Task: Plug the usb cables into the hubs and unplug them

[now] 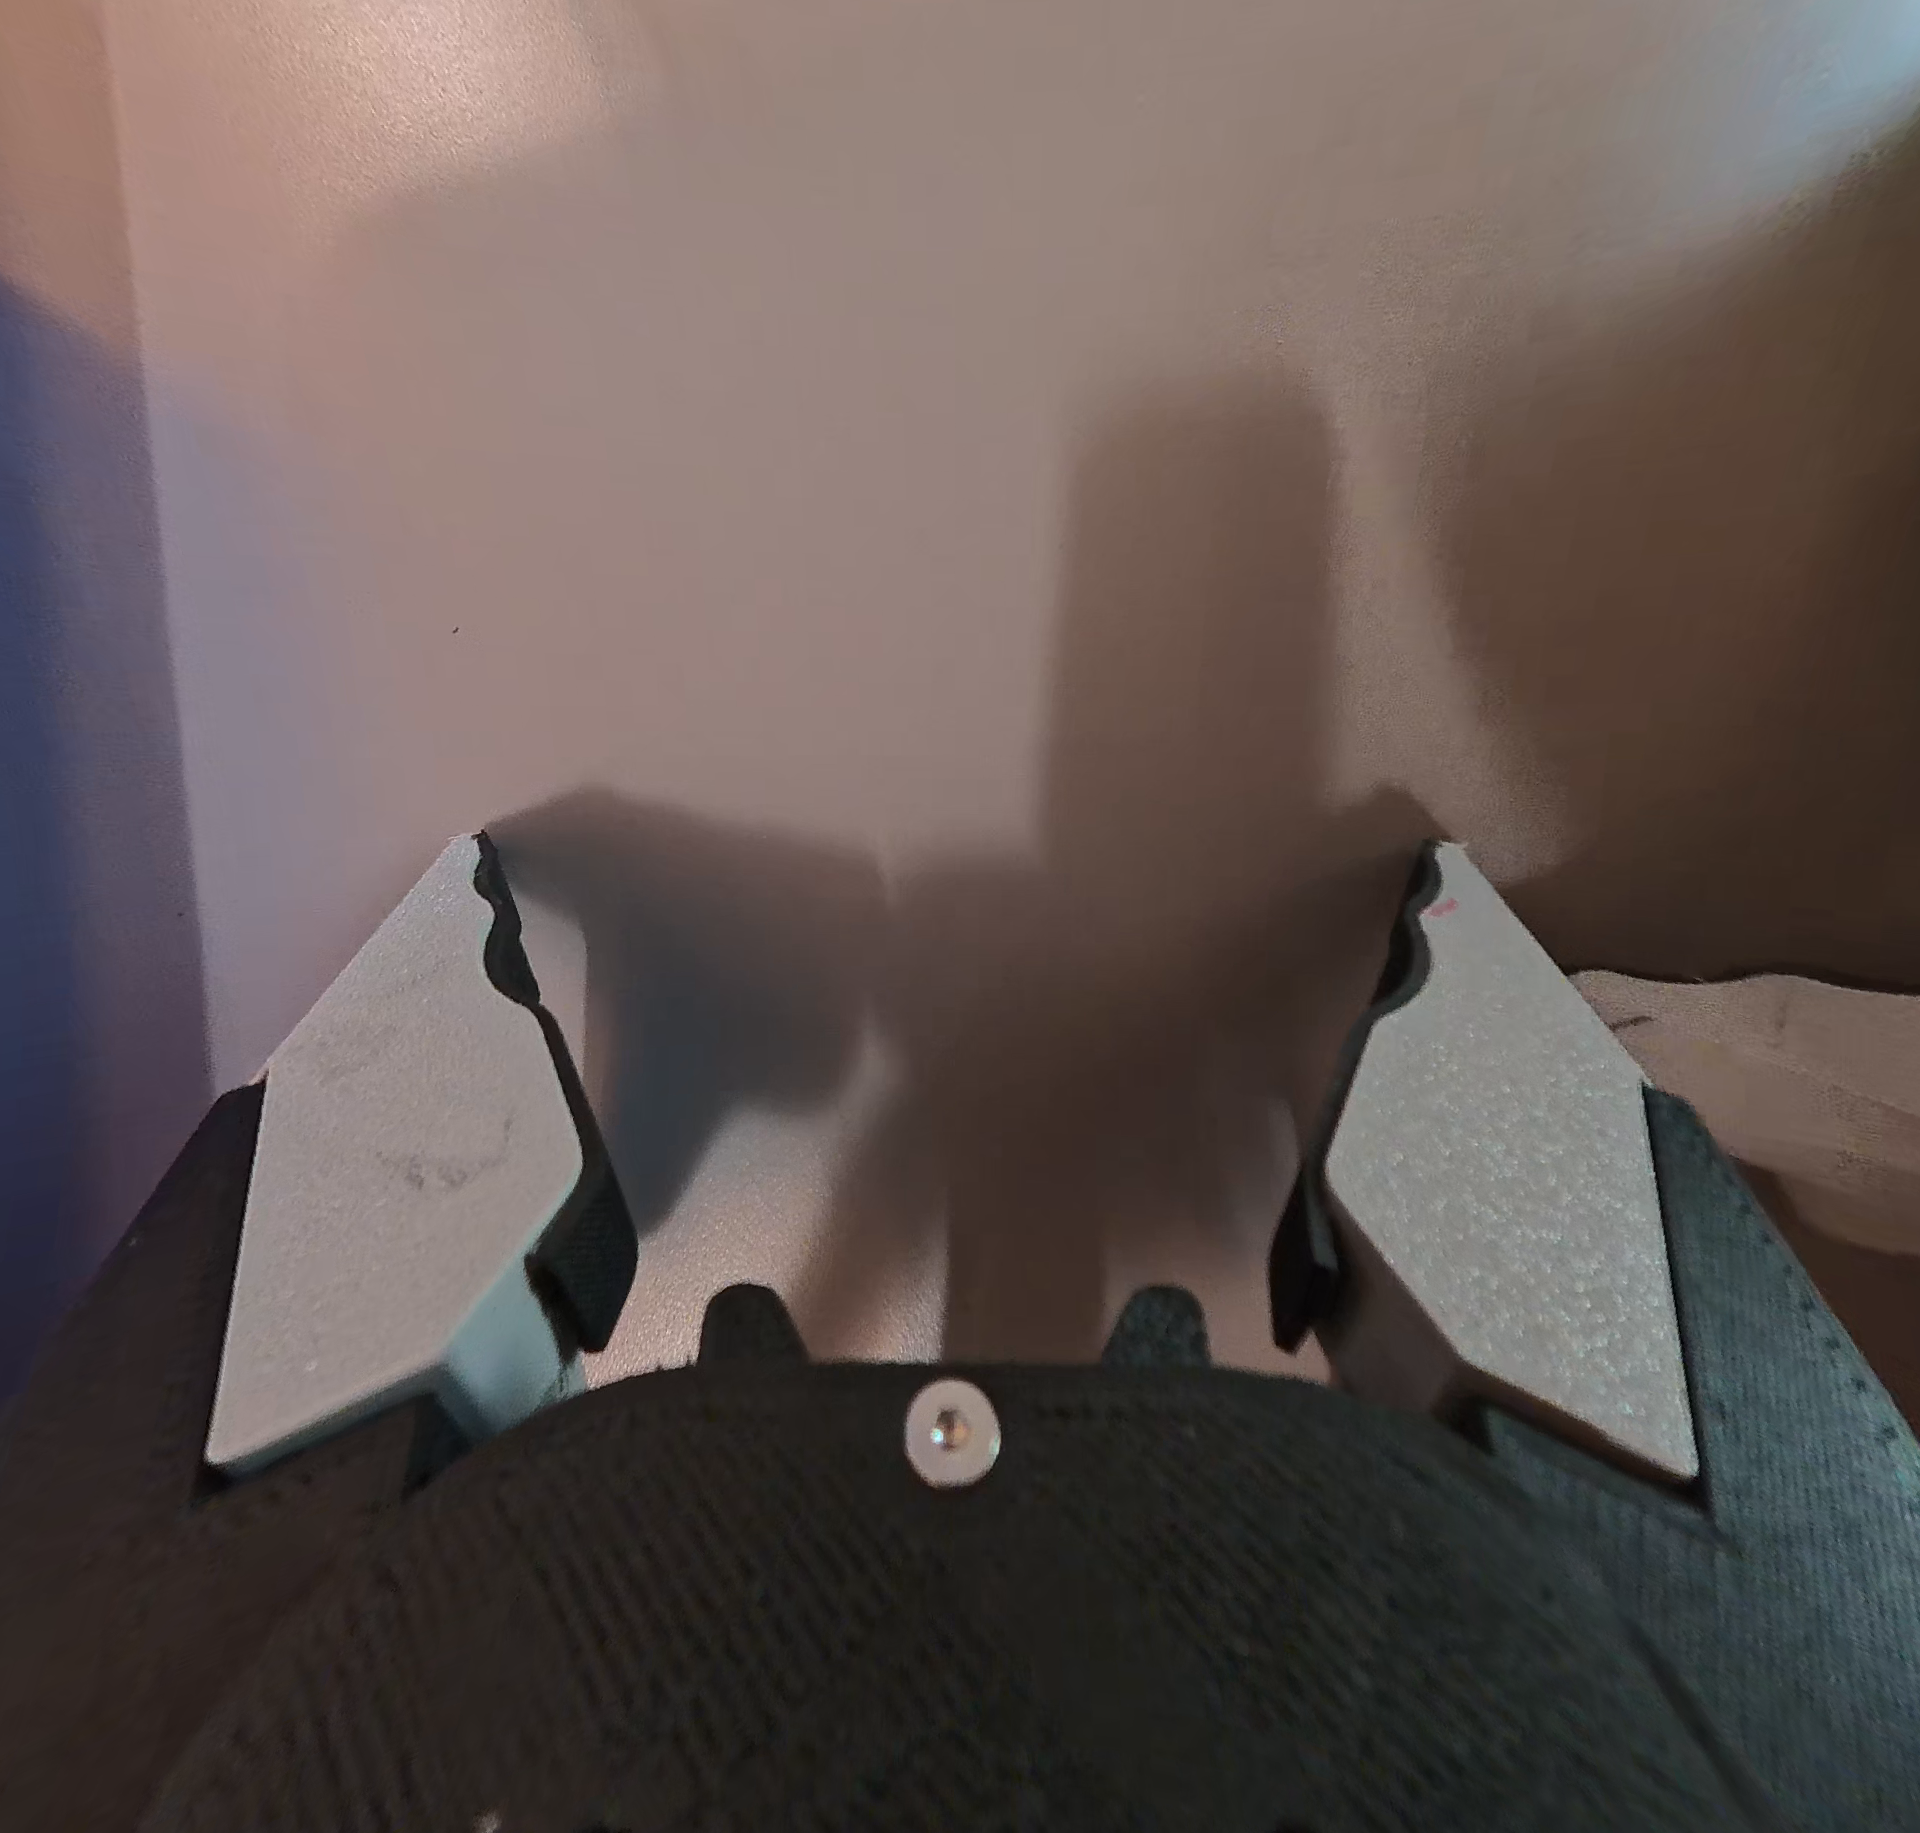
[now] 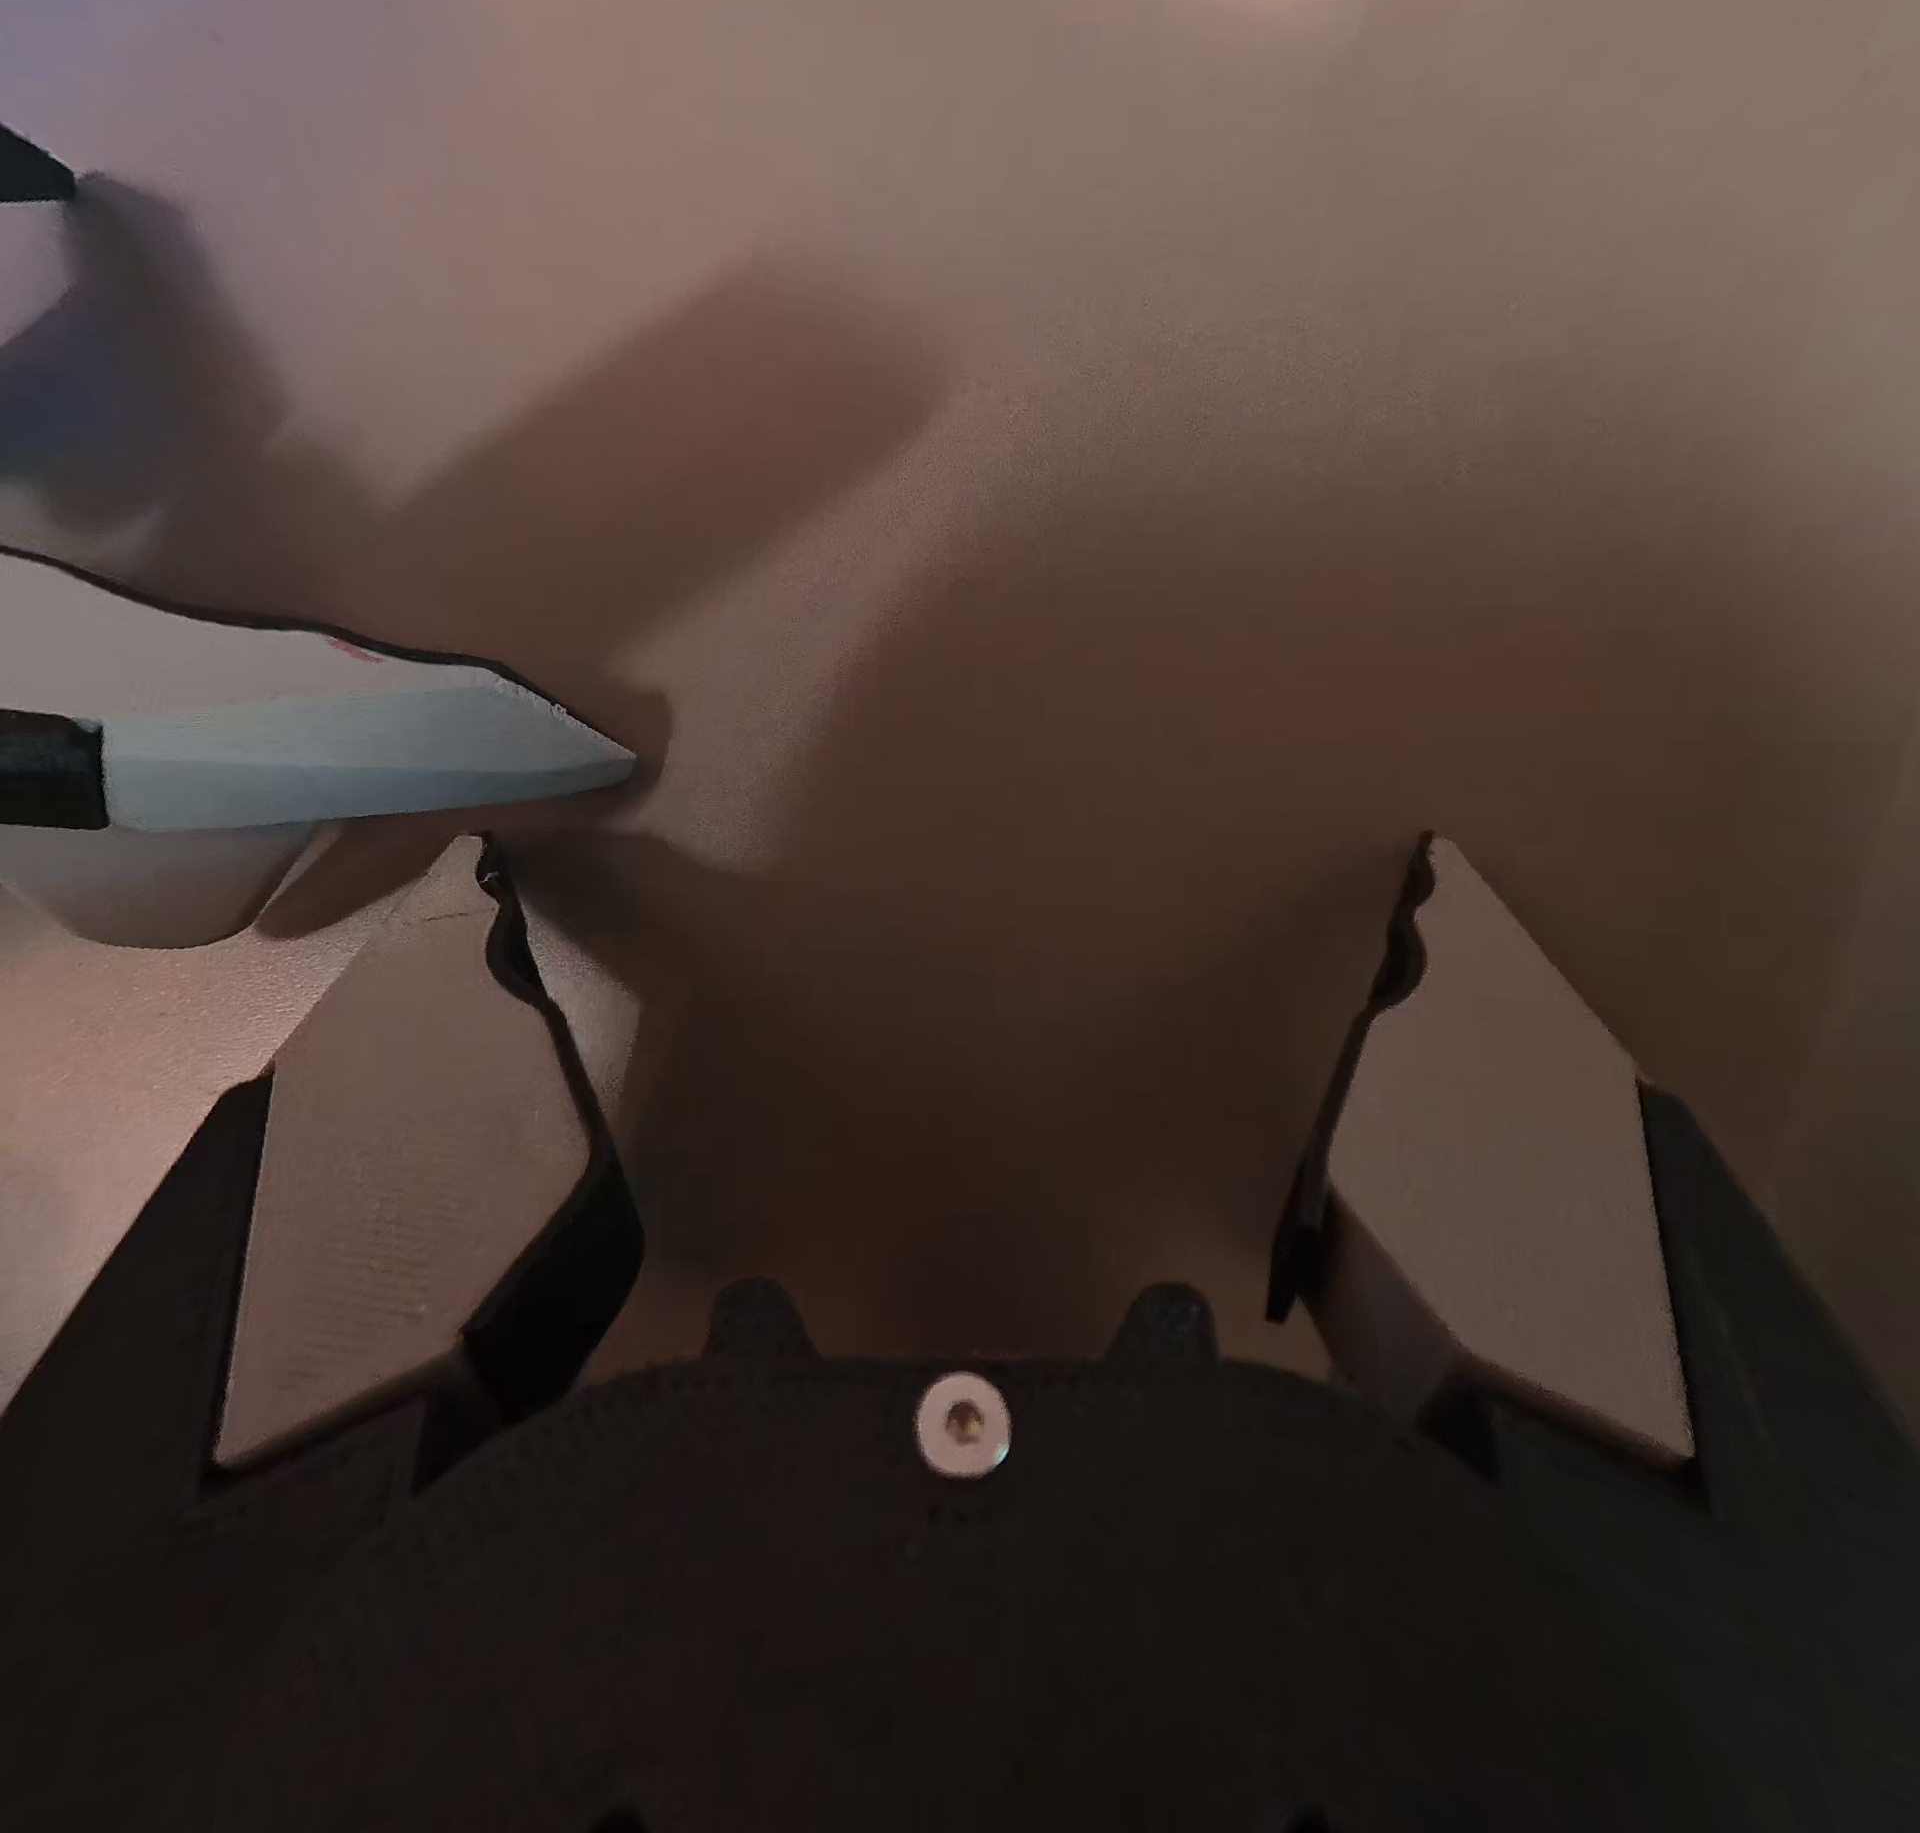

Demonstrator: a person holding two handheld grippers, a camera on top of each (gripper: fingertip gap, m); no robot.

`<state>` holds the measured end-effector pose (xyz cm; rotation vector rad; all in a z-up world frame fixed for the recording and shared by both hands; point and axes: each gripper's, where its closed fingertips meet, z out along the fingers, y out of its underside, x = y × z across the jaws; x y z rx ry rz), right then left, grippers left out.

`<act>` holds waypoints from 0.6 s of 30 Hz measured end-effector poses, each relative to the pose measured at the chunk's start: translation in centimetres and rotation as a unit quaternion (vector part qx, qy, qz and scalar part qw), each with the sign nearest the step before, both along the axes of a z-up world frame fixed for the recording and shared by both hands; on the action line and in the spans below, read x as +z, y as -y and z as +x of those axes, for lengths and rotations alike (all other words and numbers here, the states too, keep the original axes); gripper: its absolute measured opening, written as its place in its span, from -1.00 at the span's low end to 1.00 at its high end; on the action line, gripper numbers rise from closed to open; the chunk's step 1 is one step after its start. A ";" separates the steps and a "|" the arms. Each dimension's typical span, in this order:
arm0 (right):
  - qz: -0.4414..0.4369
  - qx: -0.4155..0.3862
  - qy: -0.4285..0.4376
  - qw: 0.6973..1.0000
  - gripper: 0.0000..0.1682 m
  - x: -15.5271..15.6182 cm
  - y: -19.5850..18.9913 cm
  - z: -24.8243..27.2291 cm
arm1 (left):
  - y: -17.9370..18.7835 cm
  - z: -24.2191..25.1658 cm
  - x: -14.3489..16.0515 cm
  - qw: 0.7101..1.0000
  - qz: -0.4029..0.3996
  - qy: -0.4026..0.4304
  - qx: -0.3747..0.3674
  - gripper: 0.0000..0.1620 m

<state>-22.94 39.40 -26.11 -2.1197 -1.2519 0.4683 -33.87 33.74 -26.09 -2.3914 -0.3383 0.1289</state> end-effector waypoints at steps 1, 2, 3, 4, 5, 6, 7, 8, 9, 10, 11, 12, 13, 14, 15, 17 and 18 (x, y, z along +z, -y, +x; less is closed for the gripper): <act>0.000 0.010 0.000 1.000 0.87 0.0 -0.1 -0.2 | 0.0 0.0 0.0 1.000 0.000 0.000 0.000 0.96; 0.000 0.019 0.000 1.000 0.87 0.0 -0.2 -0.4 | 0.0 0.0 0.0 1.000 0.000 0.000 0.000 0.96; -0.001 0.026 0.002 1.000 0.87 0.0 -0.4 -0.6 | 0.0 0.0 0.0 1.000 0.000 0.000 0.000 0.96; -0.002 0.035 0.003 0.999 0.87 0.0 -0.4 -0.8 | 0.0 0.0 0.0 1.000 0.000 0.000 0.000 0.96; -0.002 0.047 0.002 0.999 0.87 0.0 -0.5 -1.0 | 0.0 0.0 0.0 1.000 0.000 0.000 0.001 0.96; -0.002 0.055 0.004 0.998 0.86 0.0 -0.7 -1.2 | 0.0 -0.1 0.0 1.000 0.000 0.000 0.005 0.96; -0.005 0.057 0.009 0.998 0.82 0.0 -0.8 -1.2 | -0.1 -0.2 0.0 1.000 0.000 0.000 0.010 0.96; -0.006 0.060 0.012 0.998 0.69 0.2 -0.8 -1.4 | -0.2 -0.4 0.0 1.000 0.000 0.000 0.016 0.96; 0.000 0.065 0.009 0.998 0.50 0.6 -0.8 -1.7 | -0.2 -0.6 0.0 1.000 0.000 0.000 0.026 0.96; 0.017 0.066 0.001 0.998 0.37 1.2 -1.0 -2.1 | -0.2 -1.1 0.0 0.999 0.000 0.000 0.044 0.96; 0.045 0.060 -0.012 0.997 0.27 2.2 -1.6 -2.5 | -0.1 -1.6 0.0 0.998 0.000 0.001 0.063 0.96; 0.075 0.053 -0.025 0.995 0.21 3.3 -2.1 -3.0 | -0.1 -1.7 0.0 0.998 0.000 0.000 0.063 0.96; 0.102 0.051 -0.041 0.993 0.18 4.5 -2.5 -3.6 | -0.1 -1.7 0.0 0.998 0.000 0.000 0.063 0.96; 0.125 0.051 -0.060 0.989 0.17 5.9 -2.8 -4.3 | -0.1 -1.7 0.0 0.998 0.000 0.000 0.061 0.96; 0.146 0.048 -0.082 0.985 0.18 7.1 -3.1 -5.0 | -0.2 -1.7 0.0 0.999 0.000 0.000 0.054 0.96; 0.170 0.044 -0.114 0.978 0.19 8.9 -3.8 -6.3 | -0.2 -1.7 0.0 0.999 0.000 0.000 0.045 0.96; 0.177 0.044 -0.124 0.975 0.22 9.4 -4.0 -6.8 | -0.3 -1.7 0.0 0.999 0.000 0.000 0.043 0.96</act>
